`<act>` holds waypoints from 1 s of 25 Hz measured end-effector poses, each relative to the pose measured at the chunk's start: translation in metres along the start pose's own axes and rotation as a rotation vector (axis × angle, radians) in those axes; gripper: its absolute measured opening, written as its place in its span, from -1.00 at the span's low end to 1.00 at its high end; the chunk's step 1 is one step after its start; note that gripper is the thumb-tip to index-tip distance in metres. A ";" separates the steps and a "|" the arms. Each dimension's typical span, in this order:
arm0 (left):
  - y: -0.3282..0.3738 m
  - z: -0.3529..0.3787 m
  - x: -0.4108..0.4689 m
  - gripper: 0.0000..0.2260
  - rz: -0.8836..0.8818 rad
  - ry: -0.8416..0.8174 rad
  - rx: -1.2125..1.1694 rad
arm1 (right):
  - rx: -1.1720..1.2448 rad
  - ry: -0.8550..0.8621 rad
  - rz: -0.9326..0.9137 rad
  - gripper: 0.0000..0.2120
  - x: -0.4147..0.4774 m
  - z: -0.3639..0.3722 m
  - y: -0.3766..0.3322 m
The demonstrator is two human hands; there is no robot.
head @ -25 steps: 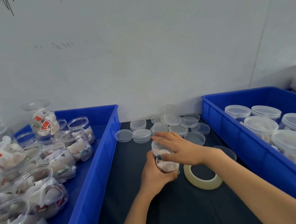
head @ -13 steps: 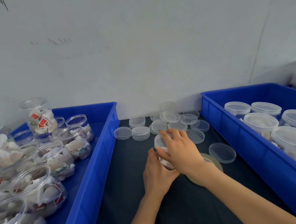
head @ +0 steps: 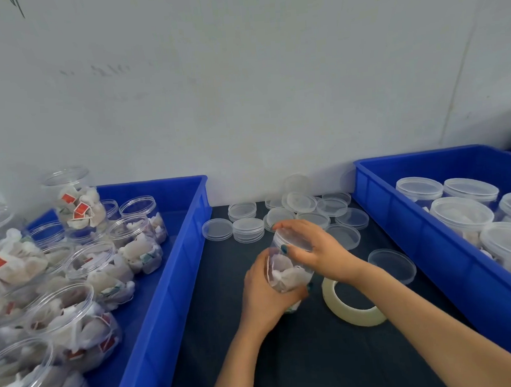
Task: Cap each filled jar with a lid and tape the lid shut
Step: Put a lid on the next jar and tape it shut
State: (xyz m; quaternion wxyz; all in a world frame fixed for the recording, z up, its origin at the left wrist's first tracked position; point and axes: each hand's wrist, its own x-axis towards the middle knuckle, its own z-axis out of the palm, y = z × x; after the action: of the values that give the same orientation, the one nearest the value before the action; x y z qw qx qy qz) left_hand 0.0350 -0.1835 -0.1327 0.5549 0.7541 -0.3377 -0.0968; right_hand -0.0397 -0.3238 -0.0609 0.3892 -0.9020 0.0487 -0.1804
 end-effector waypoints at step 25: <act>-0.003 0.008 -0.006 -0.21 0.191 0.354 0.565 | -0.116 -0.363 0.244 -0.25 -0.010 -0.017 0.004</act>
State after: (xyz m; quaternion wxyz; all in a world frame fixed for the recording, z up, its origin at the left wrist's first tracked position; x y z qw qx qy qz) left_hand 0.0277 -0.1853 -0.1399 0.3806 0.8482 -0.3185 0.1852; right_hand -0.0555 -0.3359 -0.0556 0.3578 -0.9281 0.0969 0.0363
